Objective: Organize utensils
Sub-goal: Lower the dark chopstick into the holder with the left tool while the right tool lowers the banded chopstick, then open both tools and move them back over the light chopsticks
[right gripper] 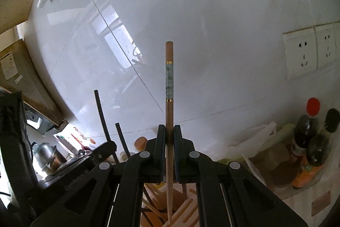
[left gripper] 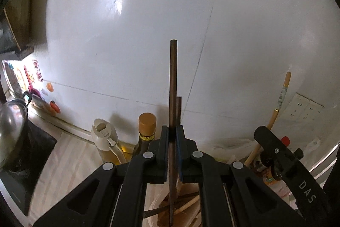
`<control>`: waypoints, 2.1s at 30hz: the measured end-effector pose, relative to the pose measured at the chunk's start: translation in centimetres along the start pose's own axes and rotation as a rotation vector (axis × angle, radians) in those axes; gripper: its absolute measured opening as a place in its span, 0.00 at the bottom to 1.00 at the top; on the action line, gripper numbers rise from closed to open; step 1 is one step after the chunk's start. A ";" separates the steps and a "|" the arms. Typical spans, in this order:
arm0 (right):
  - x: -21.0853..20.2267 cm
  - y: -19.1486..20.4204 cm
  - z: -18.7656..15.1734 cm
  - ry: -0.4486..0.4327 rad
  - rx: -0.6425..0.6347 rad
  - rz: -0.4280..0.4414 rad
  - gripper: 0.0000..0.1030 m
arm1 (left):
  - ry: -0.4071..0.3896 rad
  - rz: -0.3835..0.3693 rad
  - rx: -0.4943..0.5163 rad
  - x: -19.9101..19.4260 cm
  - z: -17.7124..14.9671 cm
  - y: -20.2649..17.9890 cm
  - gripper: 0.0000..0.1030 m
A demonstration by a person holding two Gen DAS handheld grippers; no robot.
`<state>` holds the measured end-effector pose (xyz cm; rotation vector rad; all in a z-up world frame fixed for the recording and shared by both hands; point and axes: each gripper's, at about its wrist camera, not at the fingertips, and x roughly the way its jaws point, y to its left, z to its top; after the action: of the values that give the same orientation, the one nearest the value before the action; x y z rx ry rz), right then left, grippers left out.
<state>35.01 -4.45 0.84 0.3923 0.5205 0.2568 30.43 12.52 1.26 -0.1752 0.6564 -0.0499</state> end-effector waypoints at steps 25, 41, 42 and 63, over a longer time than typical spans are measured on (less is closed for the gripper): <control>0.8 -0.1 -2.6 0.049 -0.069 0.027 0.07 | 0.090 -0.063 0.020 -0.9 -3.2 1.5 0.05; -10.9 -1.6 -2.3 0.023 0.000 -0.070 0.95 | 0.027 0.062 0.051 -8.7 -5.4 4.2 1.00; -11.6 -1.9 -2.6 0.018 0.008 -0.084 0.98 | 0.033 0.057 0.053 -8.9 -6.0 4.2 1.00; -17.9 -21.4 -21.1 0.506 0.259 -0.502 0.67 | 0.401 0.113 0.323 -1.9 -24.0 -6.4 1.00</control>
<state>11.81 -23.37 -17.36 0.4348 1.1338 -0.2095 14.30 2.95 -15.10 0.1895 1.0462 -0.0826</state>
